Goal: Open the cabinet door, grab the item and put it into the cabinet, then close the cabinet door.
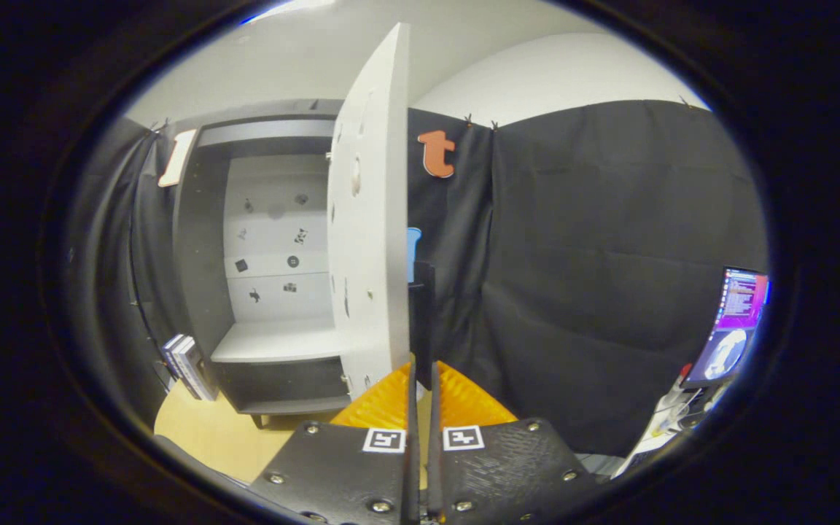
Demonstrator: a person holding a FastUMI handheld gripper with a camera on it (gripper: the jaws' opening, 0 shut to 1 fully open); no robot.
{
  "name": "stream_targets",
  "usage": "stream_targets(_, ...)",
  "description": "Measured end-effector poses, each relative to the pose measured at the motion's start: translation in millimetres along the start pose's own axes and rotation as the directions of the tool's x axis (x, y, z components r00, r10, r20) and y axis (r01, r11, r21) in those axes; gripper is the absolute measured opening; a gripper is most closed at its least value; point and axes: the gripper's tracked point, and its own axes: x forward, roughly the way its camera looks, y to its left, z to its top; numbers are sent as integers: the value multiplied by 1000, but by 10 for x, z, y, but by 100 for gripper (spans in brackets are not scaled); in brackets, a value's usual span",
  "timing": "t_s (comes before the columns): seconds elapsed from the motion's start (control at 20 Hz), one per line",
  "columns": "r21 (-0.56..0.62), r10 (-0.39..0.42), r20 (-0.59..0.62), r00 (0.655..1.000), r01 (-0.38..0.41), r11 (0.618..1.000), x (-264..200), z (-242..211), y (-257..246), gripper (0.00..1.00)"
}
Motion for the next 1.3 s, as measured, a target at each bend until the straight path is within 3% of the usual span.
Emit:
stream_targets(0.4, -24, 130, 50, 990, -129, 991, -7, 78, 338, 4)
stream_targets(0.6, -6, 221, 59, 974, -221, 975, -55, 70, 806, 5)
stream_targets(1.3, -86, 428, -74, 901, -433, 897, 183, -540, 1749, 5)
